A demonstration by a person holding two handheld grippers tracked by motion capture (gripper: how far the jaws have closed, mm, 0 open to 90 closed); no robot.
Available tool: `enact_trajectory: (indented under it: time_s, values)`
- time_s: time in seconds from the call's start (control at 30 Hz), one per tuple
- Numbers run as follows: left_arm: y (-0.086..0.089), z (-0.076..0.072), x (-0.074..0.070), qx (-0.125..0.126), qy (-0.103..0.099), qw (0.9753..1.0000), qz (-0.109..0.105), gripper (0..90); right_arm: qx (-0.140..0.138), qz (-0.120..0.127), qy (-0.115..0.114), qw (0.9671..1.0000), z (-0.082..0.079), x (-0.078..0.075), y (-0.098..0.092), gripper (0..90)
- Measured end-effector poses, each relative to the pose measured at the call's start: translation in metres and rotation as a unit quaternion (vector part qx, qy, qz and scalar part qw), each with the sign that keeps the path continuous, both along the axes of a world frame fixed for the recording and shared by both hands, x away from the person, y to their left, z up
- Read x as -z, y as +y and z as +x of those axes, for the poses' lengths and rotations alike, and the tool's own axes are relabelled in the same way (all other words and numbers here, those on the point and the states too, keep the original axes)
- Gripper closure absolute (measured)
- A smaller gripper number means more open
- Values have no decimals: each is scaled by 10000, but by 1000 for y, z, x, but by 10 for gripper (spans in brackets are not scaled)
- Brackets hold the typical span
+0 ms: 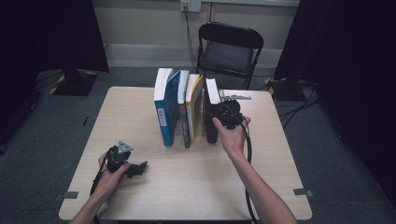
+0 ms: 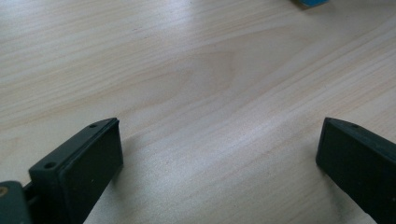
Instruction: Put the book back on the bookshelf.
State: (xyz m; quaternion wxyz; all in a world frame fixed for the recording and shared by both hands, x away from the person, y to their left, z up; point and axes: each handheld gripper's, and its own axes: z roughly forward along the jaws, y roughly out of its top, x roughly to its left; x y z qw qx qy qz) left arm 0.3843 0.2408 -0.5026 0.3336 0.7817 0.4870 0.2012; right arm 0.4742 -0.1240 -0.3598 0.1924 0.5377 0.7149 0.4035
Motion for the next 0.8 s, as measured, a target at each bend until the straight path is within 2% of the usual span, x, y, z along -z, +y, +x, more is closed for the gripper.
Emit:
enact_trajectory:
  time_s: [0.27, 0.4, 0.53, 0.63, 0.73, 0.8]
  values:
    - [0, 0, 0, -1, 1, 10000, 4, 1, -7, 49, -52, 10000, -3, 3, 4, 451]
    - [0, 0, 0, -3, -1, 10000, 3, 1, -36, 219, 18, 9998, -2, 6, 0, 434]
    - [0, 0, 0, -17, -10, 10000, -16, 1, -124, 295, -85, 9995, -4, 12, -1, 415]
    - [0, 0, 0, -16, -10, 10000, -16, 1, -213, 290, -138, 9993, -6, 17, -2, 409]
    - [0, 0, 0, -11, -8, 10000, -18, 0, -262, 243, -39, 9994, -6, 26, -4, 417]
    - [0, 0, 0, -1, -9, 10000, -20, 0, -291, 190, -60, 9994, -6, 30, -4, 420]
